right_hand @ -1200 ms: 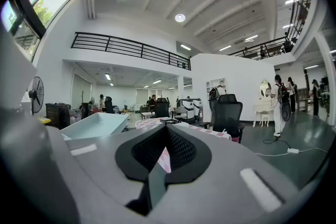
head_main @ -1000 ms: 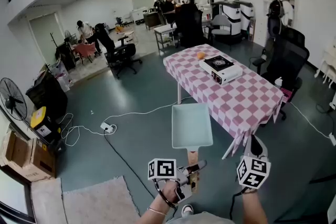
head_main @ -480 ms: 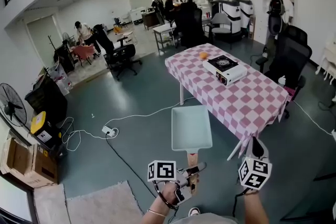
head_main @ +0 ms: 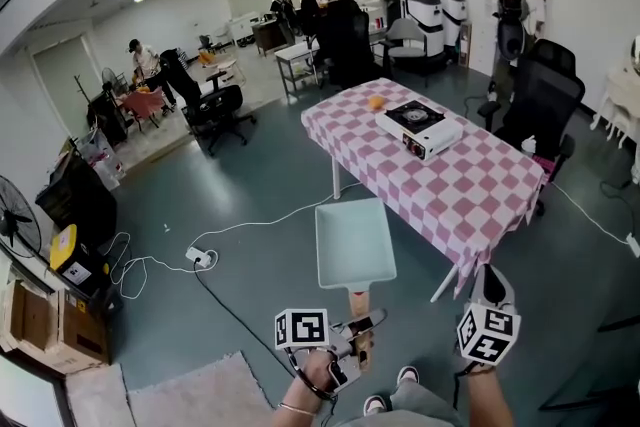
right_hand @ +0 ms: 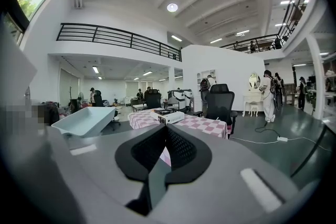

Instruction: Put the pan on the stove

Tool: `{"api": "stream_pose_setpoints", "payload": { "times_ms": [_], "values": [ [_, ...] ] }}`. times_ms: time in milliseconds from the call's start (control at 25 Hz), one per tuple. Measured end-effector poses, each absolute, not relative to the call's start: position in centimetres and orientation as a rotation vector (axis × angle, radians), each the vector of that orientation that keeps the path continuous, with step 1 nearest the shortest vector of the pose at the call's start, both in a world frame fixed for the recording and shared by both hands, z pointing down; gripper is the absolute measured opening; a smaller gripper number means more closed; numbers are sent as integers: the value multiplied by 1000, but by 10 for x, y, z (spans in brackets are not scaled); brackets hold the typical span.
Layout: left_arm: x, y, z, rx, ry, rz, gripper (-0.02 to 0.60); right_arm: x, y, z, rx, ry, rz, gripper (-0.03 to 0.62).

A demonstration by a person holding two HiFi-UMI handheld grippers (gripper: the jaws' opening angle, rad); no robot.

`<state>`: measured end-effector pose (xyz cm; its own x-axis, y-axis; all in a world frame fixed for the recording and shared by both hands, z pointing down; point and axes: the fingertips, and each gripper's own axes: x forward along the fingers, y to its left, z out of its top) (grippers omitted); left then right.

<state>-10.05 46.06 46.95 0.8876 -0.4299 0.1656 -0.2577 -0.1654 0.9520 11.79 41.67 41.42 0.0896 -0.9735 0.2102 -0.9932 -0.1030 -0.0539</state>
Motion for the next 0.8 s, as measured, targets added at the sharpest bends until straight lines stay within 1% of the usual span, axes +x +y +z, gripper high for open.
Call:
{"api": "stream_pose_setpoints", "payload": {
  "times_ms": [240, 800],
  "values": [
    [-95, 434, 474, 1745, -526, -168, 77, 120, 388, 424, 2229, -2035, 316, 11],
    [-63, 316, 465, 1742, -563, -184, 78, 151, 256, 408, 2211, -2107, 289, 11]
  ]
}}
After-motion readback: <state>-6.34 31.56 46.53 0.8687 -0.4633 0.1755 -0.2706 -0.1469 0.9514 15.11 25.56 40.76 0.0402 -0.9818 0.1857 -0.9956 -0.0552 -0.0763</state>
